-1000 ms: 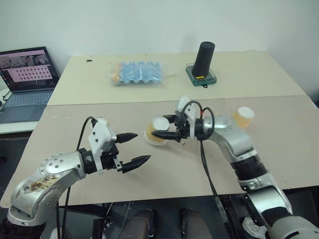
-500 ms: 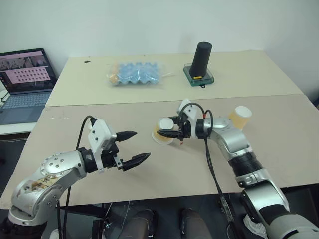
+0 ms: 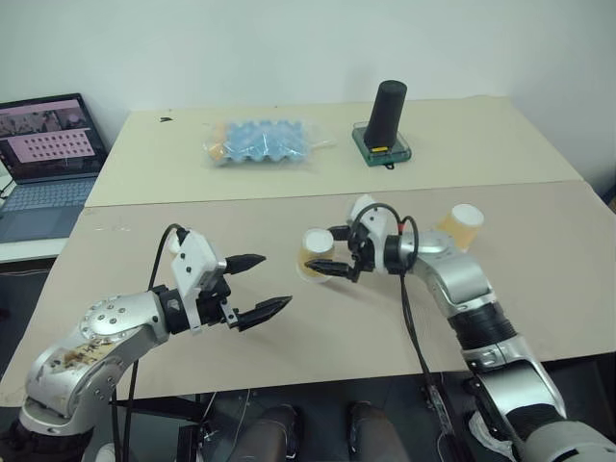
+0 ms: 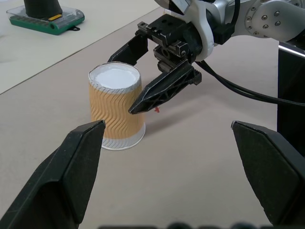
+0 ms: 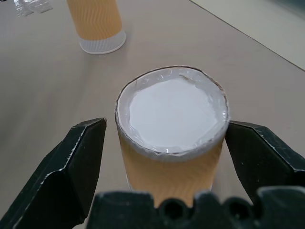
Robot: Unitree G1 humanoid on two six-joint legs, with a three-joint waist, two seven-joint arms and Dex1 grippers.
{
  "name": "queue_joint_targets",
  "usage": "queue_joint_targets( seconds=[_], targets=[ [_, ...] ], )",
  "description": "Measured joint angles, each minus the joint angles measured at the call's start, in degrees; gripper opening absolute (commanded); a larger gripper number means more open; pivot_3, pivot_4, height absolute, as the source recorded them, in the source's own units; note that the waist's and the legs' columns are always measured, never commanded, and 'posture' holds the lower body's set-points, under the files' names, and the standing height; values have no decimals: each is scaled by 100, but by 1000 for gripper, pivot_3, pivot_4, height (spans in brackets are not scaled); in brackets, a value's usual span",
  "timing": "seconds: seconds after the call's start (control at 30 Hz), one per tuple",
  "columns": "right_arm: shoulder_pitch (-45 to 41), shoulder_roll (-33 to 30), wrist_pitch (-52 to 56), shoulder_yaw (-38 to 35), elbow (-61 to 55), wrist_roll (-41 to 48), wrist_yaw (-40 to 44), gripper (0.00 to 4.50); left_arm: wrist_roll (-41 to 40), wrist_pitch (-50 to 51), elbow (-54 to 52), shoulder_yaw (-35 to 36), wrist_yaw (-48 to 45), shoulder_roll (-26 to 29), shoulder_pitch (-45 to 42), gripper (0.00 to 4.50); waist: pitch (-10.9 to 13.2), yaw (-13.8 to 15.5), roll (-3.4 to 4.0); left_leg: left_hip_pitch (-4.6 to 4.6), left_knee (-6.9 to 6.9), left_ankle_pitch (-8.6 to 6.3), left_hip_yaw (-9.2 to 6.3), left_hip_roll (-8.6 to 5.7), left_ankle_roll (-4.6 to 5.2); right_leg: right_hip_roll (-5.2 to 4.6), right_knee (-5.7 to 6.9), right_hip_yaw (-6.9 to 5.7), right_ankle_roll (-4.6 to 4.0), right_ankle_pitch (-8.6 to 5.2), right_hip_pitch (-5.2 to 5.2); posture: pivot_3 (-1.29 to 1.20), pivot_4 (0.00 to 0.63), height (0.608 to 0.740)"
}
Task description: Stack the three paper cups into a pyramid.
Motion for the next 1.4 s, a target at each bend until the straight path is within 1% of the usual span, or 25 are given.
queue_joint_targets(
  seconds=[0.07, 0.17, 0.27, 0.33, 0.43, 0.47, 0.53, 0.6, 0.67, 0.77, 0.87, 0.97, 1.03, 1.17, 1.23, 1.4],
  targets=[
    [110, -145, 69, -141, -182, 35, 6, 4449, 20, -2, 3, -6, -14, -3, -1, 4500, 0, 8, 0, 0, 0, -1, 0, 0, 1, 0, -2, 0, 0, 0, 2, 0, 150, 740],
    [515, -540, 241, -408, -661, 89, -3, 4449, 74, -12, 16, -43, -26, -27, -55, 4500, 0, 26, -1, -1, 0, -2, 1, 2, 2, -1, -4, 0, 0, 0, 2, 0, 150, 740],
    [1231, -938, 511, -1000, -1133, 222, -223, 4449, 92, -42, 38, -52, -49, -48, -69, 4500, 0, 41, -1, -9, 0, -3, 3, 1, 4, -5, -2, 3, 1, 0, 5, 0, 150, 740],
    [1636, -1016, 724, -1466, -1383, 259, -566, 4449, 103, -83, 62, -62, -68, -58, -73, 4500, 0, 34, -1, -11, 0, -2, 7, 2, 1, -6, 2, 7, 0, 0, 8, 0, 150, 740],
    [2394, -923, 1001, -2120, -1912, 250, -1276, 4449, 115, -111, 86, -47, -90, -58, -61, 4500, -2, 27, -2, -11, 0, -4, 11, 11, -3, -6, 6, 14, 0, 0, 7, 0, 150, 740],
    [2556, -880, 1090, -2205, -2046, 230, -1462, 4449, 117, -112, 103, -48, -98, -58, -58, 4500, -1, 12, -2, -11, 0, -5, 17, 12, -5, -4, 7, 18, -1, 0, 6, 0, 150, 740],
    [3006, -482, 1469, -2505, -2764, 282, -2031, 4449, 118, -114, 163, -45, -137, -55, -68, 4500, -2, -3, -1, -10, -1, -7, 21, 21, -8, -4, 9, 25, -2, 1, 4, 0, 150, 740],
    [3292, -207, 1829, -2510, -3474, 405, -2402, 4449, 119, -114, 225, -38, -153, -49, -77, 4500, -2, -14, -1, -6, -1, -8, 23, 25, -12, 6, 10, 27, -2, 0, 4, 0, 150, 740],
    [3345, -127, 2028, -2509, -3783, 468, -2586, 4449, 119, -115, 227, -38, -180, -46, -79, 4500, -2, -11, -1, -2, -1, -8, 24, 24, -13, 13, 7, 25, -1, 0, 5, 0, 150, 740],
    [3329, 128, 2174, -2526, -4046, 283, -3252, 4449, 117, -114, 295, -39, -223, -37, -172, 4500, -3, 7, -2, 7, 0, -8, 23, 23, -12, 13, -2, 19, 0, 0, 4, 0, 150, 740],
    [3189, 171, 2147, -2521, -3858, -215, -3916, 4449, 118, -112, 366, -48, -251, -36, -237, 4500, -3, 22, -2, 6, 0, -8, 24, 18, -13, 13, -3, 18, -1, 0, 1, 0, 150, 740],
    [2841, 265, 1916, -2575, -3481, -848, -4743, 4449, 119, -107, 453, -86, -279, -36, -400, 4500, -3, 15, -2, 3, -1, -2, 26, 18, -23, 13, 3, 20, -3, 1, -5, 0, 150, 740],
    [2694, 399, 1761, -2672, -3415, -1079, -5123, 4449, 119, -108, 453, -94, -298, -34, -428, 4500, -3, 14, -2, 3, -4, 24, 26, 21, -66, 14, 7, 21, -4, 1, 3, 0, 150, 740],
    [2531, 608, 1569, -2663, -3118, -1200, -5373, 4449, 120, -107, 458, -116, -303, -34, -440, 4500, -3, -11, -2, -1, -6, 24, 27, 21, -64, 16, 8, 24, -5, 2, 3, 0, 150, 740],
    [2471, 672, 1514, -2623, -2940, -1235, -5399, 4449, 122, -107, 460, -118, -298, -34, -449, 4500, -3, -9, -2, 1, -6, 4, 27, 21, -32, 17, 8, 23, -5, 2, 3, 0, 150, 740],
    [2180, 1069, 1329, -2732, -2614, -1046, -5433, 4449, 119, -98, 459, -118, -254, -35, -529, 4500, -3, -10, -2, 2, -6, 4, 26, 22, -32, 20, 9, 23, -8, 4, 3, 0, 150, 740]
  ],
)
